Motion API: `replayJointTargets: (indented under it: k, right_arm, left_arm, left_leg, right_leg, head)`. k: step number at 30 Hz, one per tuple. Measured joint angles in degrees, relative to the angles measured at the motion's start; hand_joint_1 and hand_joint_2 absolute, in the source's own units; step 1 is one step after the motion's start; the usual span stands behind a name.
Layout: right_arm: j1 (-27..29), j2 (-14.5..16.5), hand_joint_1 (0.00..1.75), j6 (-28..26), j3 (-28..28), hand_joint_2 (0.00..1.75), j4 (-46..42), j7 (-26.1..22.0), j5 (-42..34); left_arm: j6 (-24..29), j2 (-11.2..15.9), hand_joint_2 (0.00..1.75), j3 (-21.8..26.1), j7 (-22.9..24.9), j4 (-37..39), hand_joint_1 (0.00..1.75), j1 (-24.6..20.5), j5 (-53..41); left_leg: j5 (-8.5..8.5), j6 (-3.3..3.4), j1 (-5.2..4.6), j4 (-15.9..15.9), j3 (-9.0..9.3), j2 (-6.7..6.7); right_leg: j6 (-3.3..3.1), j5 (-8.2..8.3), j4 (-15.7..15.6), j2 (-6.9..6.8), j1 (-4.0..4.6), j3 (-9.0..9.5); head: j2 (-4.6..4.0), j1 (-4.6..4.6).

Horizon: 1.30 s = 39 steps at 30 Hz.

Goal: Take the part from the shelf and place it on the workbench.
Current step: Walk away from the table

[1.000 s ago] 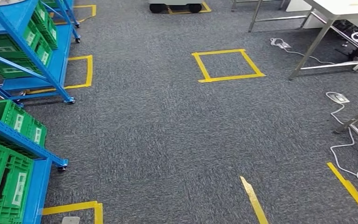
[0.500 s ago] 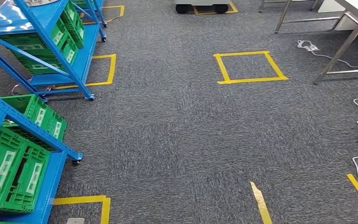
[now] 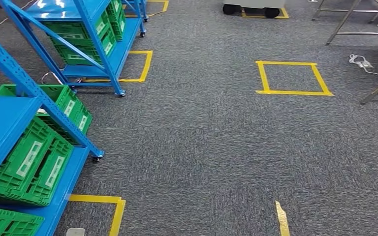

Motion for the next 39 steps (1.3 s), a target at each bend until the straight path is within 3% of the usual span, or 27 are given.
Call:
replayJointTargets:
  k: [2,3,4,7,9,11,13,14,16,18,19,20,22,23,24,26,28,29,31,33,34,35,37,39]
  right_arm:
    - [0.18,0.00,0.00,0.00,0.03,0.00,0.01,0.01,0.00]
    - [0.24,0.00,0.00,0.00,0.03,0.00,0.01,0.01,0.00]
    - [0.26,0.00,0.00,0.00,0.04,0.00,0.01,0.01,0.00]
    - [0.21,-0.04,0.00,0.00,0.04,0.00,0.01,0.00,0.00]
    - [0.18,-0.07,0.00,0.00,0.05,0.00,0.02,0.02,0.00]
    - [0.18,-0.06,0.00,0.00,0.06,0.00,0.03,0.04,-0.01]
    - [0.16,-0.06,0.00,0.00,0.06,0.00,0.05,0.03,-0.01]
    - [0.17,-0.07,0.00,0.00,0.06,0.00,0.06,0.01,-0.01]
    - [0.26,-0.08,0.00,0.00,0.06,0.00,0.07,-0.02,-0.02]
    - [0.32,-0.09,0.00,0.00,0.05,0.00,0.07,-0.02,-0.02]
    - [0.29,-0.09,0.00,0.00,0.05,0.00,0.07,-0.02,-0.02]
    - [0.26,-0.09,0.00,0.00,0.05,0.00,0.07,-0.02,-0.02]
    - [0.20,-0.09,0.00,0.00,0.06,0.00,0.07,-0.02,-0.02]
    - [0.19,-0.09,0.00,0.00,0.06,0.00,0.07,-0.02,-0.02]
    - [0.18,-0.09,0.00,0.00,0.06,0.00,0.08,-0.02,-0.02]
    - [0.08,-0.09,0.00,0.00,0.06,0.00,0.09,-0.02,-0.10]
    - [-0.03,-0.09,0.00,0.00,0.05,0.00,0.09,-0.03,-0.29]
    - [-0.03,-0.09,0.00,0.00,0.04,0.00,0.09,-0.04,-0.39]
    - [0.16,-0.12,0.00,0.00,0.04,0.00,0.08,-0.08,-0.55]
    - [0.47,-0.17,0.00,0.00,0.04,0.00,0.07,-0.08,-0.61]
    - [0.59,-0.19,0.00,0.00,0.04,0.00,0.07,-0.08,-0.63]
    - [0.67,-0.21,0.00,0.01,0.04,0.00,0.06,-0.09,-0.67]
    - [0.73,-0.28,0.00,0.03,0.04,0.00,0.04,-0.11,-0.76]
    - [0.75,-0.34,0.00,0.09,0.05,0.00,0.02,-0.16,-0.88]
  left_arm:
    - [0.01,-0.01,0.00,0.00,0.00,-0.04,0.00,-0.10,-0.03]
    - [0.01,-0.02,0.00,0.01,0.00,-0.05,0.00,-0.07,-0.06]
    - [0.01,-0.04,0.00,0.01,0.00,-0.06,0.00,-0.04,-0.09]
    - [0.01,-0.12,0.00,0.00,0.00,-0.07,0.00,-0.06,-0.15]
    - [0.01,-0.14,0.00,0.01,0.00,-0.08,0.00,-0.12,-0.19]
    - [0.02,-0.10,0.00,0.02,0.00,-0.09,0.00,-0.01,-0.21]
    - [0.05,-0.05,0.00,0.04,0.00,-0.10,0.00,0.10,-0.25]
    - [0.08,-0.05,0.00,0.04,0.00,-0.10,0.00,0.08,-0.26]
    - [0.11,-0.13,0.00,0.04,0.00,-0.10,0.00,-0.04,-0.29]
    - [0.10,-0.16,0.00,0.04,0.00,-0.10,0.00,-0.03,-0.30]
    - [0.10,-0.14,0.00,0.04,0.00,-0.10,0.00,0.04,-0.30]
    - [0.10,-0.10,0.00,0.04,0.00,-0.11,0.00,0.11,-0.30]
    - [0.09,-0.04,0.00,0.04,0.00,-0.12,0.00,0.10,-0.30]
    - [0.08,-0.03,0.00,0.04,0.00,-0.13,0.00,-0.03,-0.30]
    - [0.05,-0.03,0.00,0.04,0.00,-0.14,0.00,-0.13,-0.31]
    - [0.01,-0.03,0.00,0.05,-0.02,-0.15,0.00,-0.11,-0.46]
    - [-0.01,-0.09,0.00,0.07,-0.06,-0.15,0.00,0.12,-0.85]
    - [-0.01,-0.10,0.00,0.07,-0.10,-0.15,0.00,0.10,-1.03]
    - [0.01,-0.13,0.00,0.08,-0.15,-0.15,0.00,-0.08,-1.34]
    - [0.02,-0.19,0.00,0.10,-0.15,-0.15,0.00,-0.14,-1.57]
    - [0.03,-0.23,0.00,0.11,-0.15,-0.15,0.00,-0.12,-1.67]
    - [0.07,-0.32,0.00,0.11,-0.15,-0.15,0.00,-0.11,-1.73]
    - [0.14,-0.51,0.00,0.14,-0.16,-0.16,0.00,-0.17,-1.95]
    - [0.16,-0.62,0.00,0.19,-0.16,-0.16,0.00,-0.29,-2.20]
  left_leg:
    - [0.03,0.15,-0.03,0.02,-0.04,-1.03]
    - [0.03,0.14,-0.04,0.04,0.00,-1.56]
    - [0.02,0.13,-0.04,0.05,0.07,-2.09]
    - [-0.12,-0.17,-0.08,0.21,0.25,-3.67]
    - [-0.06,-0.74,-0.13,0.40,-0.10,-4.52]
    - [0.11,-1.37,-0.05,0.48,-0.50,-5.19]
    - [-1.00,-1.96,0.00,1.83,-1.07,-4.20]
    - [-2.42,-2.26,0.04,3.89,-1.94,-3.31]
    - [-6.18,-2.77,0.21,10.91,-5.04,-1.78]
    - [-7.82,-3.05,0.41,16.09,-7.33,-1.44]
    - [-7.05,-3.08,0.47,15.88,-7.13,-1.33]
    - [-5.33,-3.04,0.49,13.49,-5.84,-1.10]
    - [-1.78,-2.75,0.33,6.06,-1.95,0.42]
    - [-0.91,-2.47,0.18,3.10,-0.48,1.18]
    - [-0.68,-2.19,0.02,1.41,0.25,1.68]
    - [-0.86,-1.51,-0.16,0.58,0.30,1.32]
    - [-0.59,-0.84,0.01,0.18,0.42,0.60]
    - [-0.44,-0.49,0.14,-0.01,0.52,0.25]
    - [-0.34,-0.09,0.24,-0.08,0.48,-0.58]
    - [-0.34,0.01,0.20,-0.06,0.46,-1.55]
    - [-0.35,0.00,0.19,-0.04,0.51,-2.04]
    - [-0.37,-0.03,0.19,-0.03,0.61,-2.58]
    - [-0.50,-0.26,0.15,0.04,0.77,-3.65]
    - [-0.57,-0.76,0.08,0.28,0.53,-4.55]
  right_leg:
    - [0.16,-2.42,7.11,0.79,-0.10,-3.68]
    - [0.17,-2.13,8.38,0.90,-0.10,-4.59]
    - [0.13,-0.69,7.40,0.99,-0.11,-4.45]
    - [-0.27,5.31,-3.50,2.79,-0.28,0.07]
    - [-0.56,6.10,-7.28,3.98,-0.36,1.94]
    - [-0.93,6.05,-7.64,3.52,-0.33,2.23]
    - [-1.49,6.27,-7.98,2.66,-0.46,2.34]
    - [-1.77,6.34,-8.14,2.13,-0.53,2.42]
    - [-2.12,6.27,-8.16,0.93,-0.44,2.43]
    - [-2.22,6.17,-8.15,-0.25,-0.33,2.42]
    - [-2.23,6.13,-8.14,-0.74,-0.31,2.45]
    - [-2.19,6.08,-8.13,-1.19,-0.30,2.55]
    - [-1.89,5.86,-8.07,-1.98,-0.15,2.82]
    - [-1.64,5.73,-8.00,-2.38,0.00,2.87]
    - [-1.39,5.63,-7.93,-2.78,0.15,2.88]
    - [-0.90,5.54,-7.94,-3.61,0.24,2.94]
    - [-0.34,4.72,-7.19,-3.06,0.06,2.66]
    - [-0.09,3.53,-5.43,-2.10,-0.03,1.86]
    - [0.20,-0.02,1.56,0.07,-0.16,-1.52]
    - [0.34,-1.95,7.93,0.82,-0.21,-4.85]
    - [0.34,-1.29,8.33,0.93,-0.21,-5.27]
    - [0.28,0.48,6.44,1.08,-0.23,-4.60]
    - [0.05,4.72,-1.15,2.62,-0.40,-1.30]
    - [-0.22,6.30,-6.67,4.35,-0.59,1.40]
  head:
    - [-0.01,0.07]
    - [-0.01,0.08]
    - [-0.01,0.10]
    - [-0.01,0.12]
    - [-0.01,0.11]
    - [-0.01,0.09]
    - [-0.01,-0.06]
    - [-0.01,-0.16]
    - [-0.01,-0.33]
    - [-0.01,-0.32]
    - [-0.01,-0.33]
    - [-0.01,-0.35]
    - [-0.01,-0.36]
    - [-0.01,-0.34]
    - [-0.01,-0.32]
    - [-0.01,-0.29]
    - [-0.01,-0.25]
    - [-0.01,-0.12]
    - [-0.01,0.14]
    - [-0.01,0.21]
    - [-0.01,0.23]
    - [-0.01,0.23]
    - [-0.01,0.26]
    - [-0.01,0.22]
